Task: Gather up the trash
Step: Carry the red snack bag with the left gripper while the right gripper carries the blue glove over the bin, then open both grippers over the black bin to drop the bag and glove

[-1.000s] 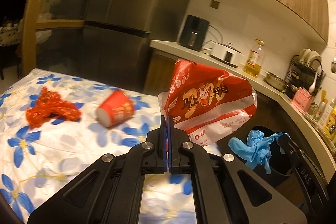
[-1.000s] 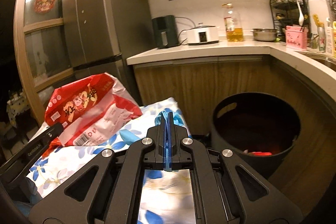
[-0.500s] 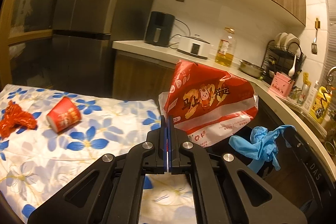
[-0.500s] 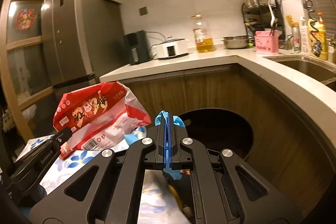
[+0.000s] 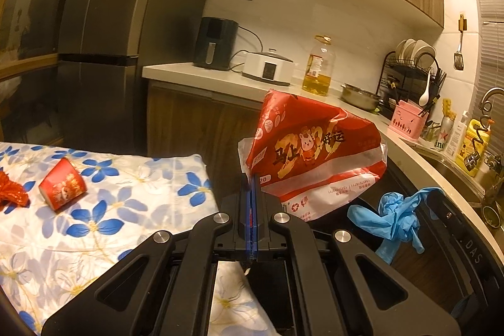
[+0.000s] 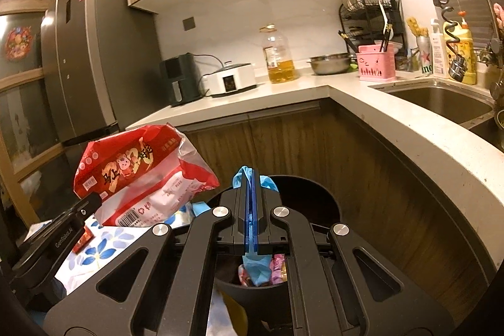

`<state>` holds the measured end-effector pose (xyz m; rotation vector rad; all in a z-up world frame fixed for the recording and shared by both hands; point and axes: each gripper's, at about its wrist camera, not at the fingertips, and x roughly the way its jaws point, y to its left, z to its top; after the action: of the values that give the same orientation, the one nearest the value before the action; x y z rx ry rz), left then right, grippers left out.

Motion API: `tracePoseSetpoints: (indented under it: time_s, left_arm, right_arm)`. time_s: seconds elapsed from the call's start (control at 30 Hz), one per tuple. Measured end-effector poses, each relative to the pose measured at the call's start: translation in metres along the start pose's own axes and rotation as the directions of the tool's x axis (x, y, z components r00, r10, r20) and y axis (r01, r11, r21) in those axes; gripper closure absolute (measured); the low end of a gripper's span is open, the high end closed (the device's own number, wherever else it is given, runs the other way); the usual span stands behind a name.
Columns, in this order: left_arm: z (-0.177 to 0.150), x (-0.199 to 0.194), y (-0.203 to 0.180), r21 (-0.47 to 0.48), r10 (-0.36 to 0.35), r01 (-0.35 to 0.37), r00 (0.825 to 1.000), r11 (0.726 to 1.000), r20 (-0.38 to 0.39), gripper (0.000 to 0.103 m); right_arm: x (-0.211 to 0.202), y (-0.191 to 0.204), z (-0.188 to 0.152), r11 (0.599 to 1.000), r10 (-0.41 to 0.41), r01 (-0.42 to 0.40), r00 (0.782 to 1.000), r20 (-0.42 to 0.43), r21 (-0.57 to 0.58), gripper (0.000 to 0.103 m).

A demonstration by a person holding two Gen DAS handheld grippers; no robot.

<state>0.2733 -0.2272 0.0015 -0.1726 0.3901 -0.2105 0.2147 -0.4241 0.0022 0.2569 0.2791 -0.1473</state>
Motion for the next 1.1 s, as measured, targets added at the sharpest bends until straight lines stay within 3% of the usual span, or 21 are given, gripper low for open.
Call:
tracePoseSetpoints:
  time_s: [1.1]
  left_arm:
    - [-0.019, 0.053, -0.048, 0.094, -0.07, 0.079, 0.994, 0.992, -0.087, 0.1]
  right_arm:
    - [0.046, -0.024, 0.002, 0.999, -0.029, 0.032, 0.996, -0.08, 0.037, 0.101]
